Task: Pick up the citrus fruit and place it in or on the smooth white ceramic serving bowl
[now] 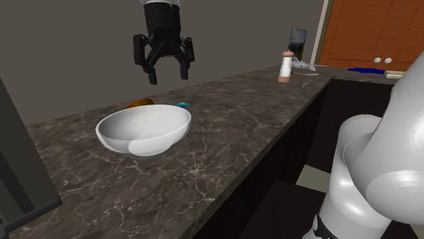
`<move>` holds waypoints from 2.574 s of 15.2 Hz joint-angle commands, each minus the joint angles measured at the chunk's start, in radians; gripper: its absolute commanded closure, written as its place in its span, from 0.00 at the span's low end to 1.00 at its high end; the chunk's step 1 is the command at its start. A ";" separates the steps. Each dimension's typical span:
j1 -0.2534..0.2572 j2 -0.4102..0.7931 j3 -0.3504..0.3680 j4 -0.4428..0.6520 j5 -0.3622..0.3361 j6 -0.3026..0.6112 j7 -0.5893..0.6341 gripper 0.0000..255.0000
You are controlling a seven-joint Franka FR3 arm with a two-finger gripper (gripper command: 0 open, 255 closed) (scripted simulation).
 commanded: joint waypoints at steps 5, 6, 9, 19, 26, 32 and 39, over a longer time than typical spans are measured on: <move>-0.002 0.332 0.019 0.310 -0.009 -0.101 0.137 0.00; -0.001 0.388 0.019 0.369 -0.010 -0.123 0.157 0.00; 0.002 0.476 0.017 0.449 -0.010 -0.148 0.189 0.00; 0.002 0.444 0.017 0.320 -0.009 -0.050 0.187 0.00; 0.002 0.444 0.017 0.319 -0.008 -0.050 0.187 1.00; 0.003 0.443 0.018 0.317 -0.008 -0.049 0.188 1.00; 0.002 0.449 0.017 0.407 -0.009 -0.133 0.190 1.00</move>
